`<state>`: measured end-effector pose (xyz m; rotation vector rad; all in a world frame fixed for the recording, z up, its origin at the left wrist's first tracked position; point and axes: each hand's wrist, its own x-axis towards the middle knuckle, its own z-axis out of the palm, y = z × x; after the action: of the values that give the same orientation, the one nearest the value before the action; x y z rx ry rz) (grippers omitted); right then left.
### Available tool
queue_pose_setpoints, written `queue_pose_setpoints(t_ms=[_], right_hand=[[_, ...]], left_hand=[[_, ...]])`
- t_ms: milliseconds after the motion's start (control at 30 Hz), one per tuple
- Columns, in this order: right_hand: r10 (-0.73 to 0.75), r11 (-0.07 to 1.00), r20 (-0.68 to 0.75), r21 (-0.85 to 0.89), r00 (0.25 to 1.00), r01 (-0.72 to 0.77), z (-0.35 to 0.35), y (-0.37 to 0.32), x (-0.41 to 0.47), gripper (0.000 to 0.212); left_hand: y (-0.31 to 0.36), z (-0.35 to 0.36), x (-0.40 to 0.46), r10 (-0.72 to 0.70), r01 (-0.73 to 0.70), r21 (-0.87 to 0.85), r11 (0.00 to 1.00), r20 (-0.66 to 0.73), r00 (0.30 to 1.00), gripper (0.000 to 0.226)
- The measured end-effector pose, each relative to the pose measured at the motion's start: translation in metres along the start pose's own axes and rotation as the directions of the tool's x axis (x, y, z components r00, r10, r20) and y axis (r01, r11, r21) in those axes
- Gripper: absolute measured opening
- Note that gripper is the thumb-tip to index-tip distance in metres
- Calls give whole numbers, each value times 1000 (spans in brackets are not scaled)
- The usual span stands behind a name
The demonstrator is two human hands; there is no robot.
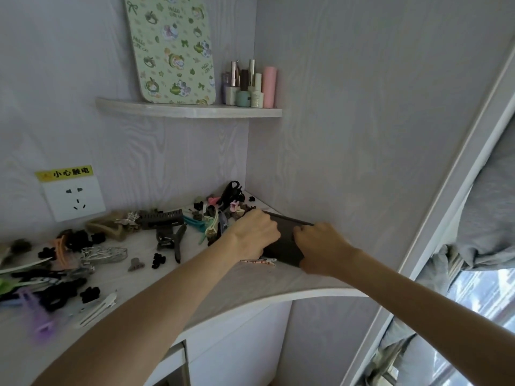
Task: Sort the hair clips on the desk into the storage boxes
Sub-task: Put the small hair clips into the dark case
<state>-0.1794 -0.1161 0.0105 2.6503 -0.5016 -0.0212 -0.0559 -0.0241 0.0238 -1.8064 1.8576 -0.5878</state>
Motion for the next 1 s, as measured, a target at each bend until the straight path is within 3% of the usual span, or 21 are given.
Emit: queue_pose_setpoints(t_ms=[67,133,167,233,300,400,467,533,600,667,767,900,1000], right_hand=[[10,1000,8,30,1000,-10,-4,4,0,37],[-2,997,27,71,1000,0,-7,11,-1,37],[-14,996,39,89,999,10,-8,15,-1,36],[-31,992,54,122,998,25,-9,22,-3,36],[-31,988,67,152,997,21,-10,27,-7,38],[-24,968,120,251,993,-7,-12,31,-11,46],[-5,918,145,394,989,-53,-17,37,-11,44],[95,826,96,548,991,-132,-19,44,-7,40],[224,808,-25,564,974,-171,-20,52,-1,39],[301,885,-204,425,932,-193,-18,57,7,41],[306,944,-374,241,875,-227,-13,59,22,46],[418,853,-302,455,857,-256,-8,56,42,31],[427,879,-341,375,838,-295,-4,55,53,26]], left_hand=[[-2,5,-5,-82,77,-82,994,-58,995,17],[-4,18,-10,-281,224,-299,928,-163,946,22],[-5,25,-14,-404,283,-453,845,-196,893,32],[-6,43,-22,-587,328,-720,612,-135,799,65],[-4,55,-29,-605,297,-871,391,0,797,84],[-4,65,-33,-536,164,-985,43,116,836,84],[-9,70,-33,-533,178,-983,-40,171,829,87],[-11,73,-33,-527,189,-982,-10,166,834,79],[-11,74,-32,-513,205,-973,111,120,850,60],[-8,73,-32,-505,224,-954,200,95,858,51],[-5,74,-32,-508,195,-959,206,66,859,58],[-6,81,-36,-501,217,-951,221,80,862,53],[-11,83,-40,-502,215,-944,250,63,862,45]])
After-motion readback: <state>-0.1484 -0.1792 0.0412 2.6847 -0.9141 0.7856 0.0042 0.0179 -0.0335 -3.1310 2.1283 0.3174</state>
